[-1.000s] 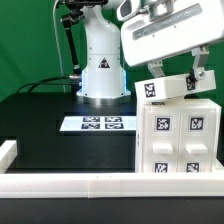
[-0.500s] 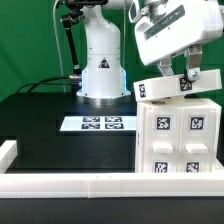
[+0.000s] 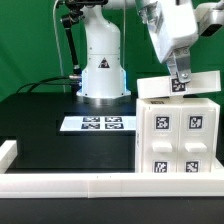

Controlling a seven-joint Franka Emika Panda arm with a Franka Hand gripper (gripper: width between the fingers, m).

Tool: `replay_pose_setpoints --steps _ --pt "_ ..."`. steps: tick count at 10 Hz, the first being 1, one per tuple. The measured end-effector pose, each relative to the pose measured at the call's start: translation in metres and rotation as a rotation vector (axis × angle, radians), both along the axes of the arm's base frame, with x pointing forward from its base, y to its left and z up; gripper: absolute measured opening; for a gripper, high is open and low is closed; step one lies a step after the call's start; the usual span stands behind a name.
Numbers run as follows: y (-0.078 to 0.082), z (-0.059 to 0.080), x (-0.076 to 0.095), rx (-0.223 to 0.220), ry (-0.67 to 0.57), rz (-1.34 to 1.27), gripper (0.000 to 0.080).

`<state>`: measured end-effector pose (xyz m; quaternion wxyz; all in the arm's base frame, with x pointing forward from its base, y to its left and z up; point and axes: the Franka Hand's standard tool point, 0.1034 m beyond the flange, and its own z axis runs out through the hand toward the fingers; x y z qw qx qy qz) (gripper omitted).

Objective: Assemble cabinet

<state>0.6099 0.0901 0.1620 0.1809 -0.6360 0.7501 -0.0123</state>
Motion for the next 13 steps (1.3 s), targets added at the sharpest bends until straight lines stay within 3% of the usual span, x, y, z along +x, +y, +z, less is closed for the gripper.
replay_pose_setpoints --steps 4,6,7,8,9,13 --pt "-0.001 -0.001 0.002 0.088 0.048 -0.223 0.0561" --pt "0.000 -0.001 0.002 0.097 0.054 -0.254 0.0562" --pt "0.001 -0.001 0.002 0.097 0.053 -0.247 0.0722" --pt "0.001 0.000 0.002 0.094 0.049 -0.233 0.0722" --pt "0.001 0.003 0.002 0.091 0.038 -0.208 0.0783" --pt "0.002 0.037 0.007 0.121 -0.022 -0.193 0.0797"
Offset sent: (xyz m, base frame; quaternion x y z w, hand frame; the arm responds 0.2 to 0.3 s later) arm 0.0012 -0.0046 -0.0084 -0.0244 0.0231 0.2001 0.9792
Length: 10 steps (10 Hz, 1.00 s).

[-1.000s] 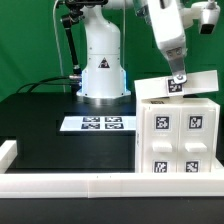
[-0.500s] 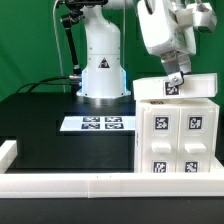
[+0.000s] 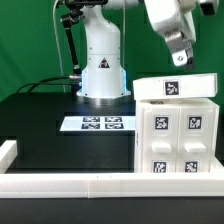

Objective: Assemble cabinet

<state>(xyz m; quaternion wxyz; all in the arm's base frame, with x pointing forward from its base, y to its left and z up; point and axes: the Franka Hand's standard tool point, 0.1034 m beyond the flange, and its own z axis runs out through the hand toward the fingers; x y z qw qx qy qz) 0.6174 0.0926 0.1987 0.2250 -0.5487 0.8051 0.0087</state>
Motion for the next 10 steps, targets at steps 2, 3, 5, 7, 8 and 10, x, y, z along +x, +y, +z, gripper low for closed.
replay_pose_setpoints --steps 2,3,5,7,8,10 --pt "0.000 -0.005 -0.001 -0.015 -0.003 0.038 0.0797" --pt "0.002 -0.005 -0.002 -0.038 -0.001 0.093 0.0797" --pt "0.006 0.000 0.001 -0.169 -0.047 0.375 0.0797" --pt "0.010 0.003 0.002 -0.255 -0.100 0.620 0.0797" --pt "0.011 0.002 0.004 -0.294 -0.131 0.735 0.0797" --pt "0.015 0.002 0.002 -0.347 -0.165 0.920 0.0797"
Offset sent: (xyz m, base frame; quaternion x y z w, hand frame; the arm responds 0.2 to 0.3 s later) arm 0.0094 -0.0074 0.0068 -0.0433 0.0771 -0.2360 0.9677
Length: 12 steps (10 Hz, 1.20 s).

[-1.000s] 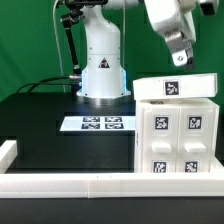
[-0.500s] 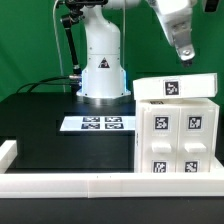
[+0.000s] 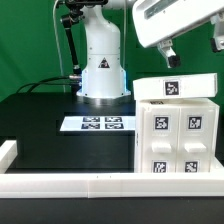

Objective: Assemble cabinet

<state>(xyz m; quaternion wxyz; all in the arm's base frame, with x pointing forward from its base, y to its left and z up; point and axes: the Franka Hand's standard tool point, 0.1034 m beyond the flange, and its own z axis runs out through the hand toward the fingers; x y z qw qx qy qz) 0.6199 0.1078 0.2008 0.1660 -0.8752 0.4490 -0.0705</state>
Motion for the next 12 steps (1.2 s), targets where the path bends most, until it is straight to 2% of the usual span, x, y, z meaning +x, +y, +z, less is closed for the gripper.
replay_pose_setpoints --steps 6,7,9,12 --pt "0.0004 -0.0013 -0.0014 -0.109 -0.086 0.374 0.0797" --pt "-0.0016 -0.0023 -0.0007 -0.182 -0.136 0.537 0.0797" --pt "-0.0020 -0.0024 0.0010 -0.297 -0.209 0.796 0.0797" --pt "-0.0024 -0.0059 -0.0018 -0.412 -0.263 1.144 0.0797"
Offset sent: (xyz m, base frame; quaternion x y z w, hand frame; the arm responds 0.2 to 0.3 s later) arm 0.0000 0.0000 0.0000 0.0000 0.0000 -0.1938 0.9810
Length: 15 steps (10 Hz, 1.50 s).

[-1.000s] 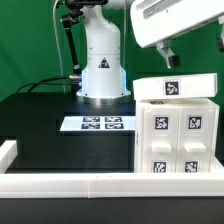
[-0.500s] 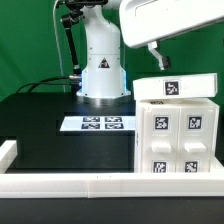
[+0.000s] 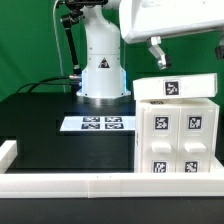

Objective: Assemble cabinet

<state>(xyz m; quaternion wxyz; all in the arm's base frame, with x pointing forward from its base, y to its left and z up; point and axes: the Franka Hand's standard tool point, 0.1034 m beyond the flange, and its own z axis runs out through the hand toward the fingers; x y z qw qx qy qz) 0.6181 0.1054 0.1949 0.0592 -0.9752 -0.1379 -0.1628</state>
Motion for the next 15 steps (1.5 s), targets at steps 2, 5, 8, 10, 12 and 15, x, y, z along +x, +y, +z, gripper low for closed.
replay_pose_setpoints --steps 2,5,8,10,12,15 --pt "-0.002 -0.003 -0.001 -0.073 -0.023 0.191 0.0797" --pt "-0.004 -0.008 -0.003 -0.129 -0.025 0.323 0.0797" --pt "-0.007 -0.013 -0.004 -0.197 -0.036 0.491 0.0797" --pt "-0.008 -0.017 -0.005 -0.228 -0.027 0.565 0.0797" --pt "-0.005 -0.023 -0.006 -0.216 0.002 0.539 0.0797" --pt "-0.007 -0.030 -0.007 -0.218 0.014 0.541 0.0797"
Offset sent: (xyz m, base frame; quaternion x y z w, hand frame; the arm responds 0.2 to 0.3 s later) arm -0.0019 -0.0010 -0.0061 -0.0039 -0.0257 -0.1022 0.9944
